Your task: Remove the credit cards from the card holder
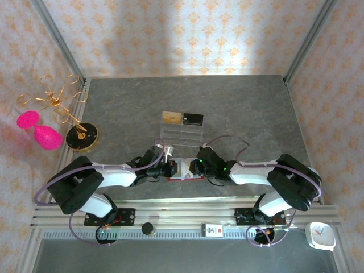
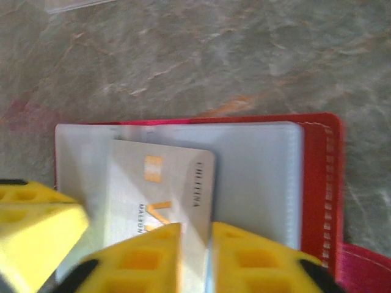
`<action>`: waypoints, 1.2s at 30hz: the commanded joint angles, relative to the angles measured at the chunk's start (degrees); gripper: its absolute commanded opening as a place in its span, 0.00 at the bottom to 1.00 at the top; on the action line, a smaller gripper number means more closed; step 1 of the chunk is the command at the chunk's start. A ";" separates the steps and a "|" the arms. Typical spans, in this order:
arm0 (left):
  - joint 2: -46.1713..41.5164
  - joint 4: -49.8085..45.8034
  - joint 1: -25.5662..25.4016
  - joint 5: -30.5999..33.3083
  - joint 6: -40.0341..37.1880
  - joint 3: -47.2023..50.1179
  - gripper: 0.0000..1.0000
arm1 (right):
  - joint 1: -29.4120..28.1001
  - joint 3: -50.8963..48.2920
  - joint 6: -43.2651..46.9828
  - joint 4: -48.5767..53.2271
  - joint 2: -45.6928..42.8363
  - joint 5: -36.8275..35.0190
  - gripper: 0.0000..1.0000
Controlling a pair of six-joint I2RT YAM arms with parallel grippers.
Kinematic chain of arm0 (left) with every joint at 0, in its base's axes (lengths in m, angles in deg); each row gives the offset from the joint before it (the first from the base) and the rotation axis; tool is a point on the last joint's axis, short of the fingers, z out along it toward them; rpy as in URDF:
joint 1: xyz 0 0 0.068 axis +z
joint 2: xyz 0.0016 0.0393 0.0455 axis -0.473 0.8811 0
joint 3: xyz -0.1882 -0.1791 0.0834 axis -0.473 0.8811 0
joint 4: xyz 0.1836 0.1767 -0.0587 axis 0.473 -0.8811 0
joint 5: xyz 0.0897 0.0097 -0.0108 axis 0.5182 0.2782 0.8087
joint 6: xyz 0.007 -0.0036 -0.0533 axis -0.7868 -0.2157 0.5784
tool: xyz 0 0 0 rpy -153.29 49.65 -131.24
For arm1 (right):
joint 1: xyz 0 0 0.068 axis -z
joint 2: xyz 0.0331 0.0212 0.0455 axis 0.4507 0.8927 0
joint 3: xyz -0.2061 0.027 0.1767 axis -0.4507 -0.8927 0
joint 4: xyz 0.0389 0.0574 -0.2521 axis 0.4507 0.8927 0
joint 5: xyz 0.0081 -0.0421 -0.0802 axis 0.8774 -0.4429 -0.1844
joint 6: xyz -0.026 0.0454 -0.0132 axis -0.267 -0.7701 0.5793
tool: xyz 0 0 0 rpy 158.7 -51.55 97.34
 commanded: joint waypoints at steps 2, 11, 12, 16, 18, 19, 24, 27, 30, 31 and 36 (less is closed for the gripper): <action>1.73 -1.20 -0.09 -0.33 -1.53 -0.93 0.01 | 0.25 -0.06 -0.79 0.62 0.32 -0.90 0.38; -1.54 -4.37 -0.03 0.81 -2.30 -1.70 0.01 | 0.51 -2.30 -1.99 0.78 -2.72 -2.31 0.38; -3.01 -4.63 -0.14 0.97 -2.38 -1.68 0.03 | 0.51 -2.40 -1.83 0.93 -3.22 -2.58 0.38; -5.04 -3.09 -1.89 0.58 -1.71 -2.51 0.05 | 0.51 -2.33 -0.82 1.43 -4.31 -3.25 0.34; -3.17 -2.62 -3.27 0.33 -1.81 -4.15 0.05 | 0.52 -2.06 -0.43 1.42 -4.18 -3.11 0.34; -1.86 -2.89 -3.80 0.31 -1.94 -5.05 0.04 | 0.51 -2.13 -0.30 1.27 -4.11 -2.88 0.34; 1.81 -4.82 -3.71 1.89 -2.21 -6.50 0.00 | 0.51 -2.73 -0.09 0.74 -4.54 -2.03 0.34; 1.73 -4.86 -3.18 2.49 -1.80 -5.37 0.00 | 0.53 -3.35 0.08 0.28 -4.78 -1.09 0.34; 0.65 -4.03 -3.13 2.83 -1.55 -4.32 0.00 | 0.54 -3.86 0.15 -0.18 -4.60 -0.44 0.34; 0.43 -3.83 -3.09 2.82 -1.56 -4.10 0.00 | 0.51 -3.96 0.25 -0.42 -4.39 -0.18 0.34; 1.31 -4.48 -2.78 3.26 -1.59 -3.76 0.00 | 0.51 -3.48 1.02 -1.60 -3.09 1.43 0.34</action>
